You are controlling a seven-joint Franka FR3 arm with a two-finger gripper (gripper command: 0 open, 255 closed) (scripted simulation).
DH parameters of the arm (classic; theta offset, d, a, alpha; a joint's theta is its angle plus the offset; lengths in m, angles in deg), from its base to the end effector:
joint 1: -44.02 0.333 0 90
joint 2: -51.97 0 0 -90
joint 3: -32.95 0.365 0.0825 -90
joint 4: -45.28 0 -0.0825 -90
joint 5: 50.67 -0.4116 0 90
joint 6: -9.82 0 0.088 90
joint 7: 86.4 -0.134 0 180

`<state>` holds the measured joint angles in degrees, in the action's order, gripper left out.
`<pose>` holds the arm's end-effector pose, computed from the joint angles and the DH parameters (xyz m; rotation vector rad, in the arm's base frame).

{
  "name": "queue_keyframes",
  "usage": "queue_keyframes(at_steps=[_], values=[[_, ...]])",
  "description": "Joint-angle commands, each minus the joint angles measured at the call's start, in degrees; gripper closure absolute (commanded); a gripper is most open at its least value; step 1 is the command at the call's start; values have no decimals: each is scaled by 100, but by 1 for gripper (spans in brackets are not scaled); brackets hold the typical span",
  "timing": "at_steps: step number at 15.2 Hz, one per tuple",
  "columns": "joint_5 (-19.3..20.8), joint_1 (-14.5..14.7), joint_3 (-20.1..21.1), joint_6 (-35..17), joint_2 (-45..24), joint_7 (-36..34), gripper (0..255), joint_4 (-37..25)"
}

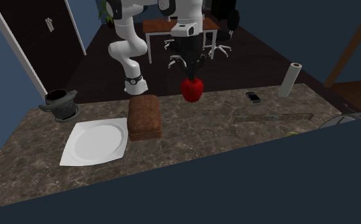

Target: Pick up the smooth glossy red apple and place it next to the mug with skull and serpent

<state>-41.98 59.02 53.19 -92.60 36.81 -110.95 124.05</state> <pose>0.5952 0.3595 0.6078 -3.0876 -0.2915 -0.2680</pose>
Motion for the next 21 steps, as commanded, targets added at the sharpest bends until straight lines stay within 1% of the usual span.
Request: queue_keyframes(at_steps=[1, 3, 7, 11, 16, 21], values=[[15, 17, 0, 169, -56, 14, 255, -221], [29, 37, 3, 319, -98, 18, 255, -411], [-313, -419, -136, 23, 595, 541, 255, 504], [-603, -781, -347, -166, 1161, 1107, 255, 1206], [-878, -1145, -682, -300, 1716, 1835, 255, 1861], [-1058, -1457, -1062, -356, 2112, 2561, 255, 2314]])
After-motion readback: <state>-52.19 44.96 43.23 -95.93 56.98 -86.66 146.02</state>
